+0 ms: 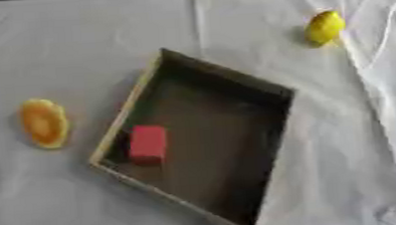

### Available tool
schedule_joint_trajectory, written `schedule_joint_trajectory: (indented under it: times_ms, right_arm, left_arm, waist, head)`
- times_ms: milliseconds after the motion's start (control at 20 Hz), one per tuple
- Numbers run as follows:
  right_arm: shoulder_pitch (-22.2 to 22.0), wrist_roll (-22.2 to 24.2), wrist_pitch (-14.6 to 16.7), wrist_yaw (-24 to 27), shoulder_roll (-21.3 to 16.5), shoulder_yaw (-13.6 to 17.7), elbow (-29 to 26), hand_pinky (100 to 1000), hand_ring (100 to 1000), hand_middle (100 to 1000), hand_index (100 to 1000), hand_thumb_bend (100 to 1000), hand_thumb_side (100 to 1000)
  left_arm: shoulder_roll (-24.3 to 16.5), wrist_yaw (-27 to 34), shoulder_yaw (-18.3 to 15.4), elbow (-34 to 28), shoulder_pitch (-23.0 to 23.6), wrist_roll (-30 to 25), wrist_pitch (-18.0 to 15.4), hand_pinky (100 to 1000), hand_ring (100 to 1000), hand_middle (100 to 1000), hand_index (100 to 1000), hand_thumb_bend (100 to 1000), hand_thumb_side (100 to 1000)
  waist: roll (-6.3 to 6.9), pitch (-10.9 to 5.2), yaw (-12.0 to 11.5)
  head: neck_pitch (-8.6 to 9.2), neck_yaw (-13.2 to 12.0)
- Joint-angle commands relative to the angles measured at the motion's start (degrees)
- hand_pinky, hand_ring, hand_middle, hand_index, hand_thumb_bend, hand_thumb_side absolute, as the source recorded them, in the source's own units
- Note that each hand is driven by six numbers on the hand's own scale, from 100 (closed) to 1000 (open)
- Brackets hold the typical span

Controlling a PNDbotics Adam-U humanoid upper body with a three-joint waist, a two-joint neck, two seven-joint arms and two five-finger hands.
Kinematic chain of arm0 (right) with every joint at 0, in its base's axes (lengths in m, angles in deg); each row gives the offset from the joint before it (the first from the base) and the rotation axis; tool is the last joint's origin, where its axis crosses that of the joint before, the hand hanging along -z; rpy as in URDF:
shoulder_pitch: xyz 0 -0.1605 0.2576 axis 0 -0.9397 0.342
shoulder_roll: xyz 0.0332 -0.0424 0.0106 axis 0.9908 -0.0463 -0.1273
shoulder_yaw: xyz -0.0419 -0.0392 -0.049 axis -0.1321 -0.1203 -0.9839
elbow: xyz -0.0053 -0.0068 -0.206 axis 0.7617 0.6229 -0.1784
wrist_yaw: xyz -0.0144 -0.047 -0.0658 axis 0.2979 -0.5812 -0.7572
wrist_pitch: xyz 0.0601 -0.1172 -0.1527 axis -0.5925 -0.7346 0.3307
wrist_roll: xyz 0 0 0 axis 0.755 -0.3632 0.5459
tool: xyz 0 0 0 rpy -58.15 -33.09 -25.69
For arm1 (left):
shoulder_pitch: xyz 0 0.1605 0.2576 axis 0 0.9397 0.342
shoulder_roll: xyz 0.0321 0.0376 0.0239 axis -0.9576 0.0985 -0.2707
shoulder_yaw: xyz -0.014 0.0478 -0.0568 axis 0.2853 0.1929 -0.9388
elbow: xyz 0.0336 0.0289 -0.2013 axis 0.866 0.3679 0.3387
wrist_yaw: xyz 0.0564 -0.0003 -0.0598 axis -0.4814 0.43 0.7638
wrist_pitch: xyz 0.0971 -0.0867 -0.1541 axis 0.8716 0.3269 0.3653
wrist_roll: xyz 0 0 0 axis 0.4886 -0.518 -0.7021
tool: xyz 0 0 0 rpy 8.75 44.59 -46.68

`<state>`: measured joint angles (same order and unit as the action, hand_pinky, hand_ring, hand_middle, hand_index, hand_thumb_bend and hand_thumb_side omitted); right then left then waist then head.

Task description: Pick up objects on the table and place them in the box.

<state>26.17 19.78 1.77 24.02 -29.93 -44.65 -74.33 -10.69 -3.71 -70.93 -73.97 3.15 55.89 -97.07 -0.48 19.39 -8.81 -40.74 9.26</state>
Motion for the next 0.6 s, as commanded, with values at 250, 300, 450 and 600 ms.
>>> schedule_joint_trajectory:
  times_ms: [250, 300, 450, 600]
  right_arm:
    - [1.74, 4.71, -5.28, -13.48, -10.13, -0.77, 1.14, 847, 830, 781, 849, 100, 580]
    - [2.39, 7.3, -6.18, -17.92, -12.24, -1.5, 2.56, 854, 838, 791, 858, 100, 566]
    - [4.65, 16.93, -7.02, -30.48, -17.41, -3.89, 8.77, 894, 889, 838, 894, 100, 448]
    - [6.43, 25.78, -3.88, -40.11, -20.4, -5.68, 14.63, 918, 919, 850, 896, 182, 262]
  left_arm:
    - [-1.45, -0.2, -0.48, -1.11, -0.2, 0.02, -0.11, 754, 743, 739, 849, 261, 598]
    - [-1.51, -0.2, -0.44, -1.11, -0.18, -0.02, -0.1, 754, 743, 739, 849, 260, 599]
    - [-1.66, -0.11, -0.26, -1.11, -0.14, -0.22, 0.0, 754, 742, 739, 848, 259, 600]
    - [-1.78, -0.01, -0.2, -1.11, -0.18, -0.33, 0.04, 754, 742, 739, 848, 258, 601]
  waist:
    - [-0.19, -1.18, -0.06]
    - [-0.24, -1.23, -0.09]
    - [-0.45, -1.39, -0.21]
    - [-0.56, -1.43, -0.4]
  head:
    - [0.04, -0.05]
    - [-0.02, 0.0]
    - [-0.1, 0.1]
    - [0.03, 0.15]
